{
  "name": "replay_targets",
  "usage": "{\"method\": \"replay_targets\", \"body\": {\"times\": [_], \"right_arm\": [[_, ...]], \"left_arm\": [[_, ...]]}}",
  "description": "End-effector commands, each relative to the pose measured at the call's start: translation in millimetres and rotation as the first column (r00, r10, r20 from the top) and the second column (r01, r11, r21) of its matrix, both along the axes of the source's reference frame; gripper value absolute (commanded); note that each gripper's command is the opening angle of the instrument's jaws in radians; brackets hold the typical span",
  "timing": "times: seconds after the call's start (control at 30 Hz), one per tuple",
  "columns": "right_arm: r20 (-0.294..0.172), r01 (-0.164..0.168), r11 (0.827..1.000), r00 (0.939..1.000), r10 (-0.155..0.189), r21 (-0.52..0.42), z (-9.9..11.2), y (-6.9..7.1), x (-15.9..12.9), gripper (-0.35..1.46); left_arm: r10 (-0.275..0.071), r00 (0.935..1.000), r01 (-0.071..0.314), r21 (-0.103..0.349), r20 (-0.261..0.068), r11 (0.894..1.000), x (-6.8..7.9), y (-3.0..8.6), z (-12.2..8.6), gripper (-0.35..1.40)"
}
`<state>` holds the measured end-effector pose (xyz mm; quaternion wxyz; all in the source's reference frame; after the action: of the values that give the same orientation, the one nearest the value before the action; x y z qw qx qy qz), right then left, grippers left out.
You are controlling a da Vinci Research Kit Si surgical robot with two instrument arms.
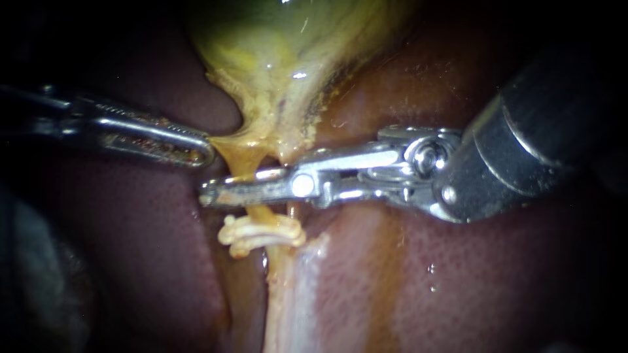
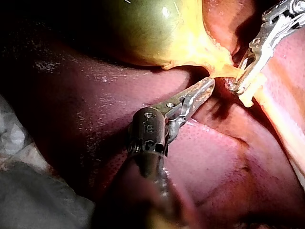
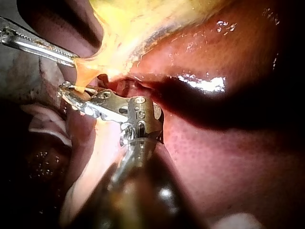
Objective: Going back third clip left tube
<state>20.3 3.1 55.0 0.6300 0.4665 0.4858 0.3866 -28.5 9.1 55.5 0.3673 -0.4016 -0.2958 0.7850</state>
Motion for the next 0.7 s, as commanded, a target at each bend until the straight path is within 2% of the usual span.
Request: {"method": "replay_targets", "body": {"times": [0.03, 0.1, 0.2, 0.23, 0.33, 0.47, 0.6, 0.67, 0.7], "right_arm": [[0.0, 0.0, 1.0, 1.0, 0.0, 0.0, 0.1, 0.0, 0.1, -0.35], [-0.018, -0.01, 1.0, 0.9998, 0.01, -0.005, 0.4, -0.1, 0.3, -0.09], [-0.045, -0.013, 0.996, 0.9989, 0.01, -0.083, 1.4, -0.5, 1.1, 0.26], [-0.047, -0.013, 0.995, 0.9989, 0.008, -0.097, 1.8, -0.7, 1.3, 0.31], [-0.065, -0.007, 0.979, 0.9979, -0.006, -0.204, 3.4, -1.4, 1.8, 0.41], [-0.048, 0.016, 0.96, 0.9984, -0.031, -0.279, 5.6, -1.7, 1.5, 0.44], [-0.004, 0.053, 0.924, 0.9983, -0.059, -0.38, 6.8, -1.5, 0.8, 0.48], [0.011, 0.053, 0.9, 0.9985, -0.054, -0.433, 6.8, -1.2, 0.4, 0.49], [0.018, 0.041, 0.891, 0.9992, -0.037, -0.452, 6.8, -1.2, 0.2, 0.49]], "left_arm": [[0.0, 1.0, 0.0, 0.0, 0.0, 1.0, 0.0, 0.0, 0.0, -0.35], [0.0, 1.0, 0.0, 0.0, 0.0, 1.0, 0.0, 0.0, 0.0, -0.35], [0.0, 1.0, 0.0, 0.0, 0.0, 1.0, 0.0, 0.0, 0.0, -0.35], [0.0, 1.0, 0.0, 0.0, 0.0, 1.0, 0.0, 0.0, 0.0, -0.35], [0.0, 1.0, 0.0, 0.0, 0.0, 1.0, 0.0, 0.0, 0.0, -0.35], [0.0, 1.0, 0.0, 0.0, 0.0, 1.0, 0.0, 0.0, 0.0, -0.35], [0.0, 1.0, 0.0, -0.001, 0.0, 1.0, 0.0, 0.0, 0.1, -0.35], [0.0, 1.0, 0.0, -0.001, 0.0, 1.0, 0.0, 0.0, 0.1, -0.35], [0.0, 1.0, 0.0, -0.001, 0.0, 1.0, 0.0, 0.0, 0.1, -0.35]]}}
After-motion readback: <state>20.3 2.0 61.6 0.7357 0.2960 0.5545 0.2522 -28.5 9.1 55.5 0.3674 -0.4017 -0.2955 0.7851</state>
